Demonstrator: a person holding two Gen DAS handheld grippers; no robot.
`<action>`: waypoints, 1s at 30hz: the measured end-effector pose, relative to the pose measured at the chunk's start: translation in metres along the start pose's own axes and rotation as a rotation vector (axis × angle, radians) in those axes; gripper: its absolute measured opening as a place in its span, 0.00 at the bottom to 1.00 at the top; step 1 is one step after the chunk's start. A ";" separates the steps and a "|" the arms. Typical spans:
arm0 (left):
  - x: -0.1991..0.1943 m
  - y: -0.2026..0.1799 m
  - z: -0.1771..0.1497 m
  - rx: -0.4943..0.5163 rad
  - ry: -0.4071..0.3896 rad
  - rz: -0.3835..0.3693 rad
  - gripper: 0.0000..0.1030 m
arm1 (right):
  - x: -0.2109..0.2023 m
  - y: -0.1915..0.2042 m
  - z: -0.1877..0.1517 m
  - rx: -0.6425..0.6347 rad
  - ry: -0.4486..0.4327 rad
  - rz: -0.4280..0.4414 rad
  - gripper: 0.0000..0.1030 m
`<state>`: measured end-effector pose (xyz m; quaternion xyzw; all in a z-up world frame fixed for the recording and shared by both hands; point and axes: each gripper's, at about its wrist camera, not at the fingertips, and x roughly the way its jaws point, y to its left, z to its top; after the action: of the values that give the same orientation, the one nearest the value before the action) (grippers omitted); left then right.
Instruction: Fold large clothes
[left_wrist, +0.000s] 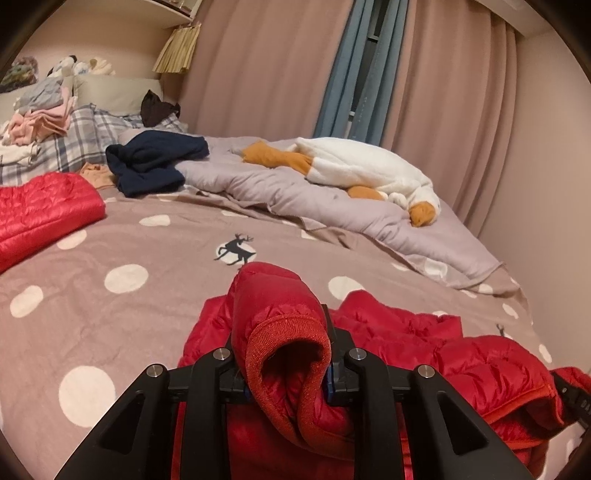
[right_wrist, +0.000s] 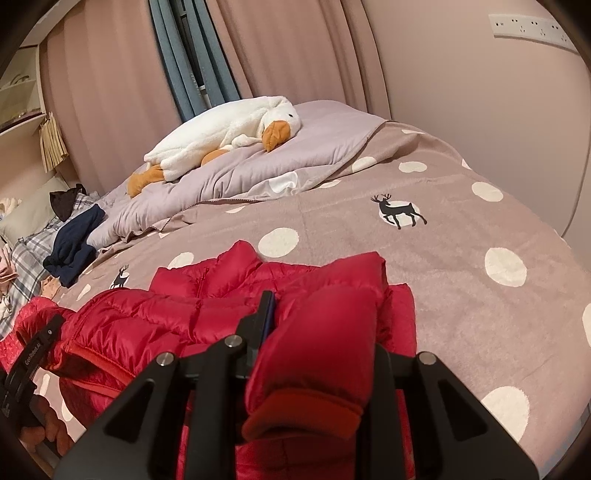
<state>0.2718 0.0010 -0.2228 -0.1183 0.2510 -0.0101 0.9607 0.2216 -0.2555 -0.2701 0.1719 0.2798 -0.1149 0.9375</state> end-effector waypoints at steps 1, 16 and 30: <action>0.000 0.000 0.000 0.002 -0.001 0.001 0.22 | 0.000 0.000 0.000 -0.002 0.000 -0.002 0.23; 0.000 0.000 0.001 0.008 0.012 -0.001 0.23 | 0.001 0.004 -0.003 -0.004 0.016 -0.006 0.28; 0.003 0.002 0.001 -0.006 0.042 -0.009 0.33 | 0.003 0.005 -0.005 -0.006 0.021 -0.020 0.35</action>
<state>0.2753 0.0029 -0.2236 -0.1220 0.2709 -0.0161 0.9547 0.2231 -0.2489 -0.2741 0.1676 0.2918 -0.1217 0.9338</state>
